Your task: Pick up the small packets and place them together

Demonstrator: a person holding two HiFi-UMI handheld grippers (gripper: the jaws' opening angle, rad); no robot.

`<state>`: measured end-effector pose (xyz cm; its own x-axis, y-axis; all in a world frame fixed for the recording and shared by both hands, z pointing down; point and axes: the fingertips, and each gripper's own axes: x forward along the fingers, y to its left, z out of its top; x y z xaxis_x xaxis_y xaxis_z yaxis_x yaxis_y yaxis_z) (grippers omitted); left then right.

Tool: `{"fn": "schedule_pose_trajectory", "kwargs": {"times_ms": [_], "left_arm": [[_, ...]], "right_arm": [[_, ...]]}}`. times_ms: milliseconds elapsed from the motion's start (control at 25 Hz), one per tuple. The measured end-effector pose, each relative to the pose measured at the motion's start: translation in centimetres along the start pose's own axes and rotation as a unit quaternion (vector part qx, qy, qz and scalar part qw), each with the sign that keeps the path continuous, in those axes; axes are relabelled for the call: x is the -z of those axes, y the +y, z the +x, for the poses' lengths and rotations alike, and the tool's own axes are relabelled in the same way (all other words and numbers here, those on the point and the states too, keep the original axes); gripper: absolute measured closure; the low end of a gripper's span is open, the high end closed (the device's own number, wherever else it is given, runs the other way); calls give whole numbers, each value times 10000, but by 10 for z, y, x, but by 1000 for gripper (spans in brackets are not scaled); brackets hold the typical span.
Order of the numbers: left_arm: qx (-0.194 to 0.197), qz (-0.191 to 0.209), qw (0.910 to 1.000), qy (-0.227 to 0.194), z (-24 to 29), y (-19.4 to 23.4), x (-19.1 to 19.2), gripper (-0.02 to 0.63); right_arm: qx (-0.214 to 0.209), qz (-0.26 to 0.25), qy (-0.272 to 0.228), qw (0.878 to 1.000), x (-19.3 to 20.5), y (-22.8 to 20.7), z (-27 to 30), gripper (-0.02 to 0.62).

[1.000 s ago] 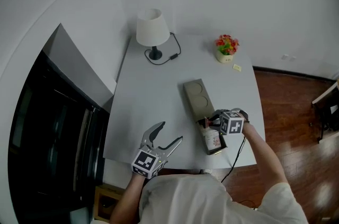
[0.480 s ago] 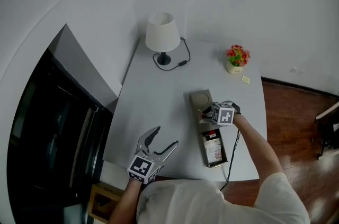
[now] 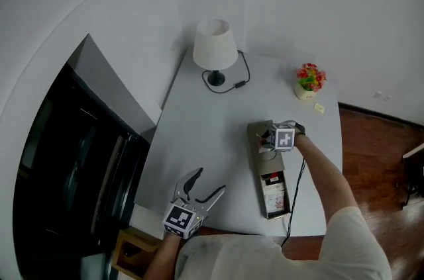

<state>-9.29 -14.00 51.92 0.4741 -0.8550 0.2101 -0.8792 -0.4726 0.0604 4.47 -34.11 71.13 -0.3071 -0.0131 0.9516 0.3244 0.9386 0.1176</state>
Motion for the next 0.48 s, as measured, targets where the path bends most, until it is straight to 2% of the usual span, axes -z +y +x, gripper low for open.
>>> {"fn": "schedule_pose_trajectory", "kwargs": {"times_ms": [160, 280, 400, 480], "left_arm": [[-52, 29, 10000, 26, -2, 4, 1, 276], [-82, 8, 10000, 1, -4, 6, 2, 276], [-89, -8, 10000, -29, -4, 6, 2, 276], [-66, -26, 9999, -83, -4, 4, -2, 276]], "right_arm": [[571, -244, 386, 9973, 8, -22, 9, 426], [612, -214, 449, 9969, 10, -23, 13, 396], [680, -11, 442, 9967, 13, -23, 13, 394], [866, 424, 245, 9950, 13, -29, 6, 394]]}}
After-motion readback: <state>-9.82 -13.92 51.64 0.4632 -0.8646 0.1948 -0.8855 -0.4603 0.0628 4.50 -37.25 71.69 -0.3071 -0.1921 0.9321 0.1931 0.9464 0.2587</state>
